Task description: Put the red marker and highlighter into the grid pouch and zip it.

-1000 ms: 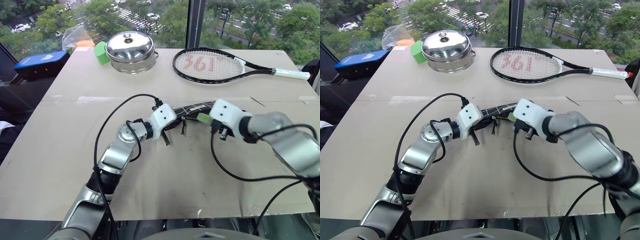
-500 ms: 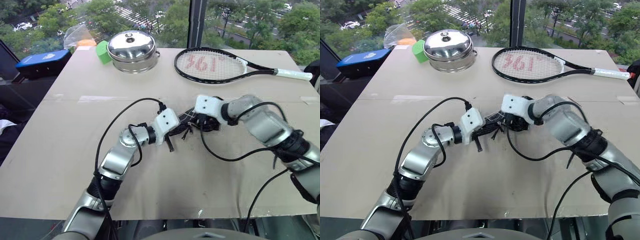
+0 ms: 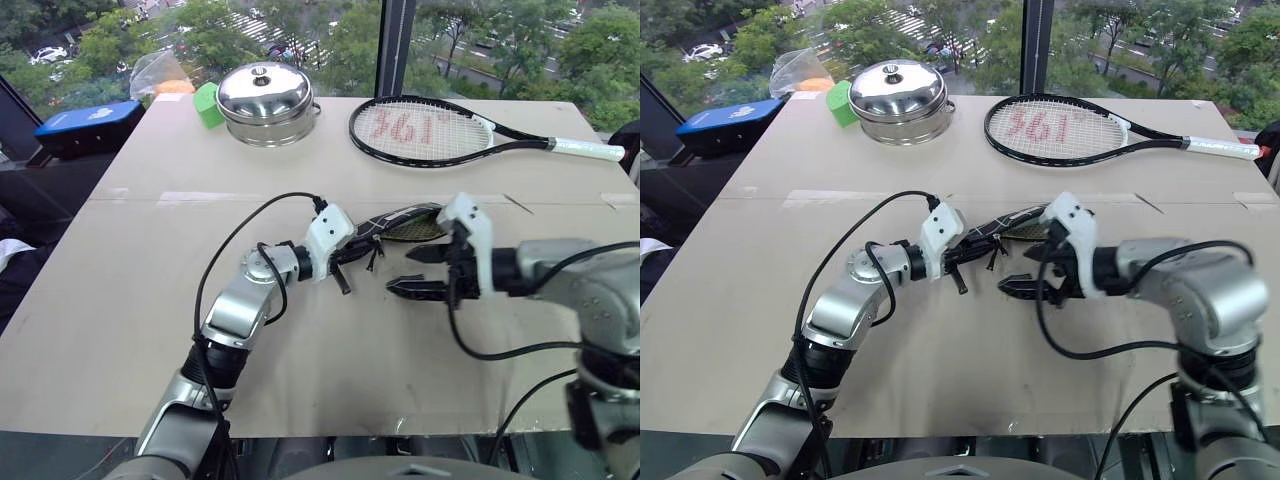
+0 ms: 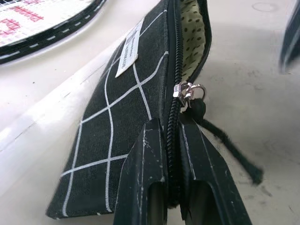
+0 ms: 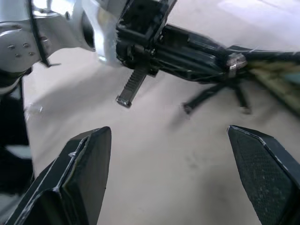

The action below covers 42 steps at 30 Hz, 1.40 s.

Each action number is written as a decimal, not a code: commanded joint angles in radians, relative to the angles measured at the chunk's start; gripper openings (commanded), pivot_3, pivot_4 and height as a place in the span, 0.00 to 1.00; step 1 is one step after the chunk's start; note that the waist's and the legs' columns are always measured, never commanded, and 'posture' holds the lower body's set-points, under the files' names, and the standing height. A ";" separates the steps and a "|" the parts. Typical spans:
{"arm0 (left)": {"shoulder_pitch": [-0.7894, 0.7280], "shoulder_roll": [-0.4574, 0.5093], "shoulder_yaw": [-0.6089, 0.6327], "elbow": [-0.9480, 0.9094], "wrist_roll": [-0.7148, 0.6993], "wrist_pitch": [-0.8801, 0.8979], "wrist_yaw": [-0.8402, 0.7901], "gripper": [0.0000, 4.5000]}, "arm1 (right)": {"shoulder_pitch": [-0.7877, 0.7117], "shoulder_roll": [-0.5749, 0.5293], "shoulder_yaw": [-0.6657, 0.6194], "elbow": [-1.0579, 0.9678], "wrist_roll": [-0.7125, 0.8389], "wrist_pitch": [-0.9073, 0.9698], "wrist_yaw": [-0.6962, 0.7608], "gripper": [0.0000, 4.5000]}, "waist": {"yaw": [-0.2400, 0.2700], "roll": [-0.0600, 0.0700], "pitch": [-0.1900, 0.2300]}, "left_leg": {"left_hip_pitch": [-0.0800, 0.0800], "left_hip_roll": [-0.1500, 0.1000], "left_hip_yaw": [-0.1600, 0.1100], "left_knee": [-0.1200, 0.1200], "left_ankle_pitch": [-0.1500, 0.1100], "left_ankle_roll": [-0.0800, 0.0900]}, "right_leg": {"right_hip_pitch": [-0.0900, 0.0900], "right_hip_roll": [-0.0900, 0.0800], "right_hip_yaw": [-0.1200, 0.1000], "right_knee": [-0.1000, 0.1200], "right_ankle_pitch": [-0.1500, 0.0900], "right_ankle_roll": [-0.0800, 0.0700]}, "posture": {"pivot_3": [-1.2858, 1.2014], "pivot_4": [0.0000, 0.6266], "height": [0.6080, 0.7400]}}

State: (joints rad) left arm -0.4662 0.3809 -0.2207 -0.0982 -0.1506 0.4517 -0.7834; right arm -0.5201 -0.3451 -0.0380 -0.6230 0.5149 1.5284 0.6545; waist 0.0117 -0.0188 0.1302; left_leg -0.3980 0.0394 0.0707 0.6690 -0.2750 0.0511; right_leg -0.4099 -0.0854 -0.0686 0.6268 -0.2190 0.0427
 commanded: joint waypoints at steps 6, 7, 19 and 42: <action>-0.025 0.011 0.014 -0.031 -0.026 0.000 -0.019 0.00 | -0.043 0.225 -0.005 0.166 -0.086 -0.134 -0.245 0.89 | 0.001 0.000 0.000 | -0.001 -0.002 0.001 0.000 0.001 -0.001 | 0.000 0.000 0.001 0.000 0.000 0.000 | 0.52 0.24 1.00; -0.024 0.012 0.012 -0.036 -0.025 0.001 -0.020 0.00 | -0.048 0.241 -0.010 0.187 -0.081 -0.147 -0.252 0.89 | 0.001 0.000 0.000 | -0.001 -0.003 0.001 0.000 0.002 -0.004 | 0.000 0.000 0.001 0.000 0.000 0.000 | 0.52 0.24 1.00; 0.000 0.031 0.009 -0.110 -0.035 0.034 -0.010 0.00 | -0.060 0.236 -0.013 0.260 -0.017 -0.199 -0.264 0.00 | 0.000 0.000 0.000 | 0.000 -0.002 0.000 0.000 0.000 0.000 | 0.000 0.002 0.001 -0.001 0.000 0.000 | 0.52 0.24 1.00; -0.011 0.086 -0.045 0.014 0.126 -0.176 0.024 0.00 | 0.158 -0.235 -0.205 0.096 -0.136 -0.177 -0.377 0.00 | -0.005 0.000 0.000 | 0.001 -0.001 0.002 -0.001 0.000 0.000 | 0.000 0.004 0.002 -0.002 0.000 0.000 | 0.52 0.24 1.00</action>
State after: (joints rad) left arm -0.4693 0.4665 -0.2498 -0.0739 -0.0390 0.3273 -0.7548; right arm -0.3658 -0.5765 -0.2600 -0.4528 0.3458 1.3757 0.2392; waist 0.0066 -0.0185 0.1304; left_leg -0.3969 0.0391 0.0719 0.6673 -0.2751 0.0514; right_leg -0.4099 -0.0808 -0.0667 0.6252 -0.2192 0.0429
